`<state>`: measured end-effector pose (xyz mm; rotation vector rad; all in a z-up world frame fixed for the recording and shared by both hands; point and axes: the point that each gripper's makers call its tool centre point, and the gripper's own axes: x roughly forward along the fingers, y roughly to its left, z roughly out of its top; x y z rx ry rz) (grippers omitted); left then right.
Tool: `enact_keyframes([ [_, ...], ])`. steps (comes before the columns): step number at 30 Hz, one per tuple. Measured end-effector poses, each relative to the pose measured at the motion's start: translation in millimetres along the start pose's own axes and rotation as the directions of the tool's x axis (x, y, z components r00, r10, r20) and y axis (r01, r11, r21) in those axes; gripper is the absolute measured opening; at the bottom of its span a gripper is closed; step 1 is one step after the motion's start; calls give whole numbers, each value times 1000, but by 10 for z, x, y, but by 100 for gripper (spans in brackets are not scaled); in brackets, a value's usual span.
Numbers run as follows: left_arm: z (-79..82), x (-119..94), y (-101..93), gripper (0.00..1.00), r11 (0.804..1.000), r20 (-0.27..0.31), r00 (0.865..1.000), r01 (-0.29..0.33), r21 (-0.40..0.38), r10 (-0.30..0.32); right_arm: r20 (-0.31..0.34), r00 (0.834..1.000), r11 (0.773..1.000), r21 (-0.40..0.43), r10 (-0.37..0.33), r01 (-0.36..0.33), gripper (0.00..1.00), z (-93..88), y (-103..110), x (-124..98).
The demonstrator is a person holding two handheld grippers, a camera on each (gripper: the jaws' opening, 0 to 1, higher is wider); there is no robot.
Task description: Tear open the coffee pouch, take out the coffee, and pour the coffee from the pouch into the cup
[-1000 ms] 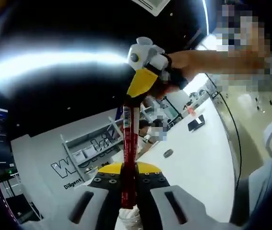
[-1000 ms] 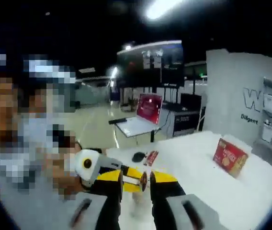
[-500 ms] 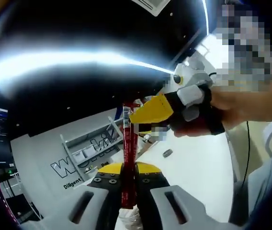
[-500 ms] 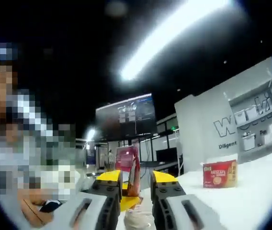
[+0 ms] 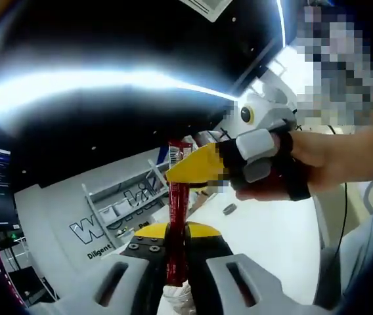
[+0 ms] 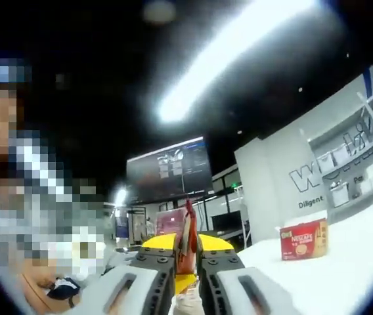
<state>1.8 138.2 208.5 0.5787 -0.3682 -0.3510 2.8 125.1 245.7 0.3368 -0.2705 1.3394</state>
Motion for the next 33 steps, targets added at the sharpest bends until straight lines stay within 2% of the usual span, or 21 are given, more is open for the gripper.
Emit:
enact_keyframes([
  [5,-17,3,-16,14,1000,-5,1000,5,4,-5,-2,1000,1000,-17,-14,14,7,-14,-4,-9],
  [11,-23,3,-20,17,1000,-9,1000,10,2,-10,7,999,996,-77,-37,38,6,45,-10,-8],
  [16,-33,6,-17,19,1000,-12,1000,11,-3,-11,13,1000,999,-38,-13,13,6,57,19,4],
  [29,-35,-6,-2,16,1000,-16,1000,7,-11,-7,17,1000,1000,-23,2,-2,6,84,62,-6],
  [33,-40,-4,-5,15,1000,-19,1000,8,-11,-8,15,1000,1000,-30,2,-1,12,76,59,-5],
])
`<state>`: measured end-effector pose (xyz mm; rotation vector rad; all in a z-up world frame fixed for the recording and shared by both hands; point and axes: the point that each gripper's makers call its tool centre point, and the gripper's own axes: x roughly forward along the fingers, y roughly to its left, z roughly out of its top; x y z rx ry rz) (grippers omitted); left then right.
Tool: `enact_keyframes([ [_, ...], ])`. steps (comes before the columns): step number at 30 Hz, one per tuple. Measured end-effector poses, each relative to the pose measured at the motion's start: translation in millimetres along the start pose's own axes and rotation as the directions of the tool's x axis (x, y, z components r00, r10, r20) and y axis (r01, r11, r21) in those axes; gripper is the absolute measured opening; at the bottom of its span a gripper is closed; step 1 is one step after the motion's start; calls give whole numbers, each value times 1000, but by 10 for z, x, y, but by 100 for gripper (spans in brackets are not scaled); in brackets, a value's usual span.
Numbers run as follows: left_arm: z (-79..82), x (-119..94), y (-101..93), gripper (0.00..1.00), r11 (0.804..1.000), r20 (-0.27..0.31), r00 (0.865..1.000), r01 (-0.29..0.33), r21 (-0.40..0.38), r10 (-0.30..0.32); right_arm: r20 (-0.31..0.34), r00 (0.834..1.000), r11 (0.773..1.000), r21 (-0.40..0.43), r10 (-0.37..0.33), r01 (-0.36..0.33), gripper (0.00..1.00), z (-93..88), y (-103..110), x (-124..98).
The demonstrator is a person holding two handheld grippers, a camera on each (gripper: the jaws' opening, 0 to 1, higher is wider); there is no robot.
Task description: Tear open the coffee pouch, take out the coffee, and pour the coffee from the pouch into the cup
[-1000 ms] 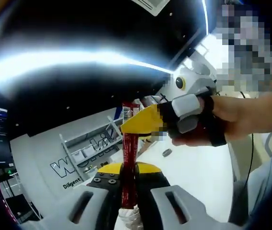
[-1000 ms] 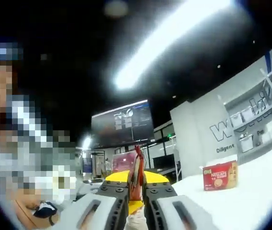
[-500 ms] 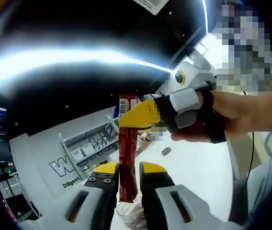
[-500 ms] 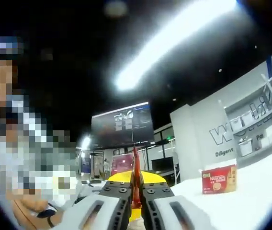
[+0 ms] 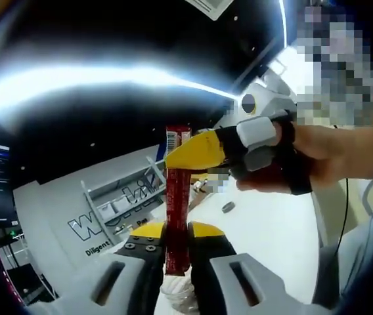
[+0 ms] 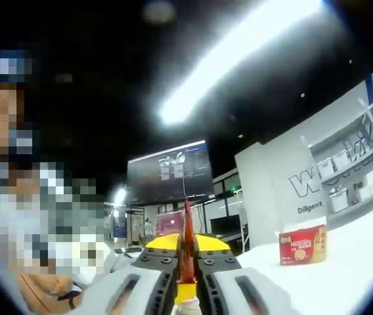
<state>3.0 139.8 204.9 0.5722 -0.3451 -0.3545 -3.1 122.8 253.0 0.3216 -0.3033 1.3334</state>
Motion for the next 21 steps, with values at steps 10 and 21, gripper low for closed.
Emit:
enact_keyframes([
  [10,42,-11,3,15,1000,11,1000,-3,4,3,-91,996,999,-36,8,-12,16,-240,41,58],
  [21,-55,33,10,20,1000,-8,1000,8,20,-7,-114,993,1000,-14,-10,8,8,-258,-11,36],
])
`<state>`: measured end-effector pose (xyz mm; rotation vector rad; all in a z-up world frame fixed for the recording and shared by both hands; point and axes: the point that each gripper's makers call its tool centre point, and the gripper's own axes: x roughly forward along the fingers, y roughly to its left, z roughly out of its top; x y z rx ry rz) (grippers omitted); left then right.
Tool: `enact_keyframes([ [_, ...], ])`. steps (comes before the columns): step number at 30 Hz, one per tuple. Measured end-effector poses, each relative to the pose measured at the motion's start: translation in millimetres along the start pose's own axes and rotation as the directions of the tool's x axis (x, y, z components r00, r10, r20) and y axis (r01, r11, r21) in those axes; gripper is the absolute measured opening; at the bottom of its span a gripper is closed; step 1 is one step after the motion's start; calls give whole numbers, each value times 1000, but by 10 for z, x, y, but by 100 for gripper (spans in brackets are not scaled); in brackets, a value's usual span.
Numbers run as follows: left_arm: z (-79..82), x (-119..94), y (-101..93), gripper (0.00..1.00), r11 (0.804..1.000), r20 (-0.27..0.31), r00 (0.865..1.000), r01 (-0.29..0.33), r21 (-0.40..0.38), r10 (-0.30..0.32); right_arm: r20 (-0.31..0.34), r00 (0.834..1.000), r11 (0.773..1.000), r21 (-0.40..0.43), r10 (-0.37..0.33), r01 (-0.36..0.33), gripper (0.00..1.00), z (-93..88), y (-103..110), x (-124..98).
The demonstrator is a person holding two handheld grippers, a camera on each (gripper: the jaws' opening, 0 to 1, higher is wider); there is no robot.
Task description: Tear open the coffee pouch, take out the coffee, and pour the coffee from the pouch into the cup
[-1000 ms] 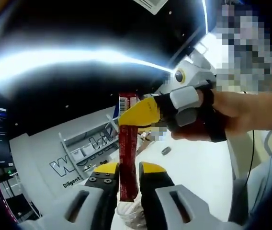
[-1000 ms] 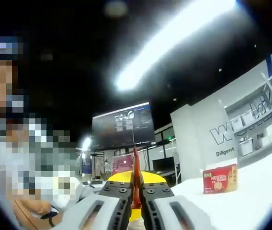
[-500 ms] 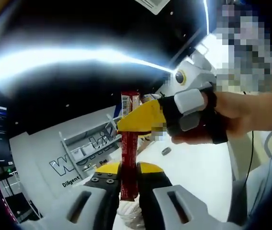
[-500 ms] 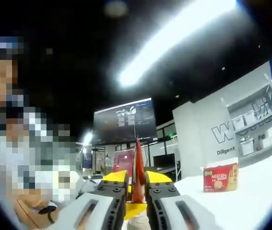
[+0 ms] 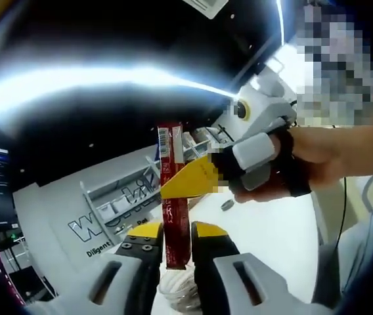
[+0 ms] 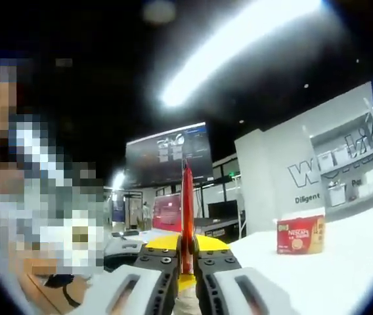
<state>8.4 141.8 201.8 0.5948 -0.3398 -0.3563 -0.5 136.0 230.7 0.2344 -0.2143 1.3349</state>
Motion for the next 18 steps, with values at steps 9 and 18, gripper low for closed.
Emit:
enact_keyframes([
  [9,-14,-3,57,19,1000,-4,1000,-9,-1,9,-2,1000,1000,15,11,-11,9,-13,63,50],
  [18,13,-10,39,16,1000,2,1000,-14,9,14,-8,1000,1000,7,8,-8,12,-15,112,50],
])
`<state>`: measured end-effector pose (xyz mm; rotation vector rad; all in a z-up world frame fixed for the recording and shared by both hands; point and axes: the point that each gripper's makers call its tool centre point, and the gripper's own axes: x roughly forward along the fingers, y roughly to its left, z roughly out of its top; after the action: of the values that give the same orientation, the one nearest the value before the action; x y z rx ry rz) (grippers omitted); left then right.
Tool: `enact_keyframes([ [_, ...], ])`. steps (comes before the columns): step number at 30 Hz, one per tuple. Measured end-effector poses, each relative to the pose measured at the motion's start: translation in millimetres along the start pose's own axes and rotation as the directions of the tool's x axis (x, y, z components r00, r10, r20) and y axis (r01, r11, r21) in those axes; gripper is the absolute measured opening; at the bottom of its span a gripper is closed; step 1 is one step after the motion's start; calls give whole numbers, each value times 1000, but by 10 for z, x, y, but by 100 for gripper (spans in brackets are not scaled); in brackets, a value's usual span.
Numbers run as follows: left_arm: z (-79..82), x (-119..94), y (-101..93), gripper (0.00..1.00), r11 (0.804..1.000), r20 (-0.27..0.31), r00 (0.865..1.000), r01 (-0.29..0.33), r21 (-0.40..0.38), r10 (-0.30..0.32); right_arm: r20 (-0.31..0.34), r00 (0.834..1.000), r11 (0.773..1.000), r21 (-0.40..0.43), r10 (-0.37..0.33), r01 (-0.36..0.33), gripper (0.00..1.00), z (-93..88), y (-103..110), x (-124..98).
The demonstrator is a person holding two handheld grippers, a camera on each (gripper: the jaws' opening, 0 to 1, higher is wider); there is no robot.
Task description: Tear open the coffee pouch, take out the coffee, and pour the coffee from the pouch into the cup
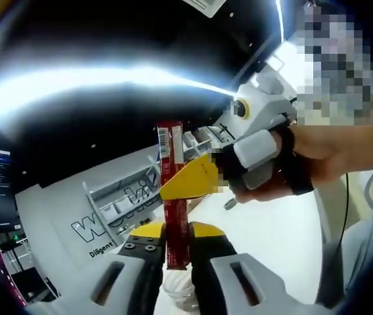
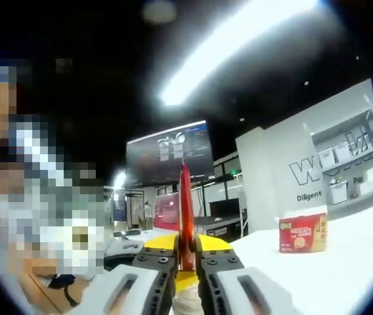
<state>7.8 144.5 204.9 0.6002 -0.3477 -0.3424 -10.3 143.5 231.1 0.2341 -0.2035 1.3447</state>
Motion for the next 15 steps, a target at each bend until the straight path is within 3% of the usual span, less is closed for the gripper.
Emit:
enact_keyframes([
  [4,-8,-4,-15,15,1000,-7,1000,0,0,0,6,1000,1000,-4,-4,4,15,44,24,-17],
  [11,-1,-17,-29,15,1000,-11,1000,1,0,-1,57,998,1000,-19,-20,22,16,290,-25,-116],
  [15,-1,-15,-35,15,1000,-10,1000,2,1,-2,54,998,999,-31,-20,22,15,277,17,-124],
])
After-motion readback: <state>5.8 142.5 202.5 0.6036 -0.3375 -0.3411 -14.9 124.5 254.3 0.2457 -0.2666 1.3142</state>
